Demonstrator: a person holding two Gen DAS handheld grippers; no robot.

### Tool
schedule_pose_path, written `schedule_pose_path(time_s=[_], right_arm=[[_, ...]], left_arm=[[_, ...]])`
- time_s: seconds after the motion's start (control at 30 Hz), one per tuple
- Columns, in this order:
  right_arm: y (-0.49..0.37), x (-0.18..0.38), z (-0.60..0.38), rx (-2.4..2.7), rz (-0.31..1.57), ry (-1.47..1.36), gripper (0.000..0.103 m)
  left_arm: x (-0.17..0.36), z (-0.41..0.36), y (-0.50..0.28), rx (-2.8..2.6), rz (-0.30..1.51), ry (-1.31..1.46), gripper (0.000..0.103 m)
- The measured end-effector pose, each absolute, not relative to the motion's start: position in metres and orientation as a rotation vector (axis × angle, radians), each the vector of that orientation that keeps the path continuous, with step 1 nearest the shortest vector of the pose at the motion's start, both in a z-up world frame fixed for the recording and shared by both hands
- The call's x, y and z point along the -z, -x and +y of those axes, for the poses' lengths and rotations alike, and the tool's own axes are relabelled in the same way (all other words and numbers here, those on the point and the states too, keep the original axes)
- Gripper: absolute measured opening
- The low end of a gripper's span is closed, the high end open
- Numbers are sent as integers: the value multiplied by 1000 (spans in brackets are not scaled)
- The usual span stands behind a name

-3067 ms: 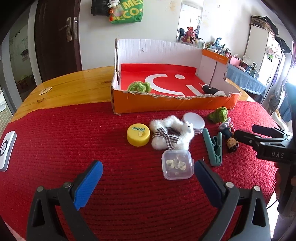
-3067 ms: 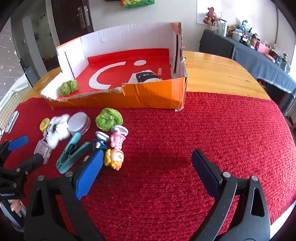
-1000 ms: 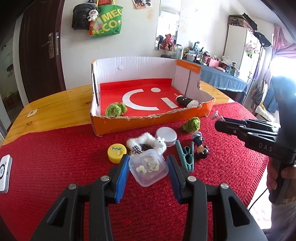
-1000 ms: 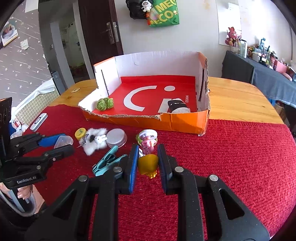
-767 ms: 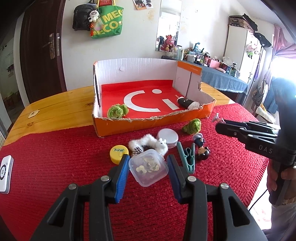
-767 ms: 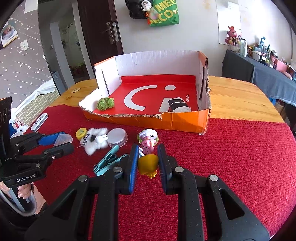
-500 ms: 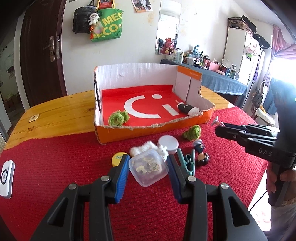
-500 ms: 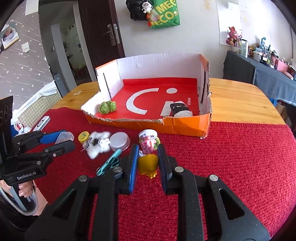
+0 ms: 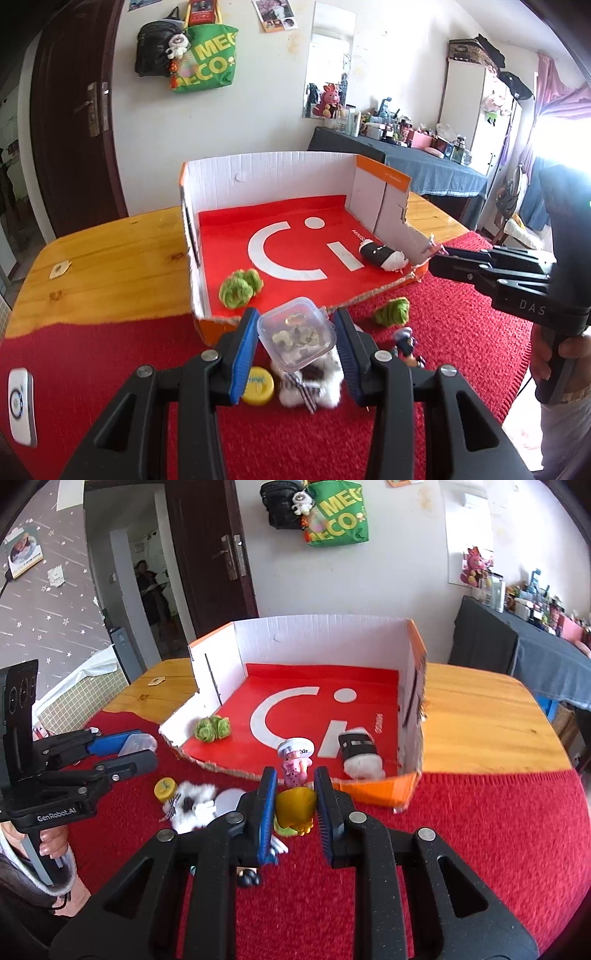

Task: Organize objects
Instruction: 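Carry the coin box with the left tool while the right tool carries the figurine into the box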

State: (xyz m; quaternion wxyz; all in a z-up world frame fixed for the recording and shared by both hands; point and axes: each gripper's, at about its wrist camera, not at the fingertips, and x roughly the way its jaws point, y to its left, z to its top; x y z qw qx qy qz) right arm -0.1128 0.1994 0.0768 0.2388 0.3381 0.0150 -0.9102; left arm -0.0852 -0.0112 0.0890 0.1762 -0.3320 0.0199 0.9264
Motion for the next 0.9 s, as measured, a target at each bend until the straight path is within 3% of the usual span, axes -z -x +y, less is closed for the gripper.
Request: schedule_pose_path(time_s=[0.9], right_arm=[[214,-28,162,2253,165,-1217,20]], left_arm=[[-47,28,191,-2339,281,1204,43]])
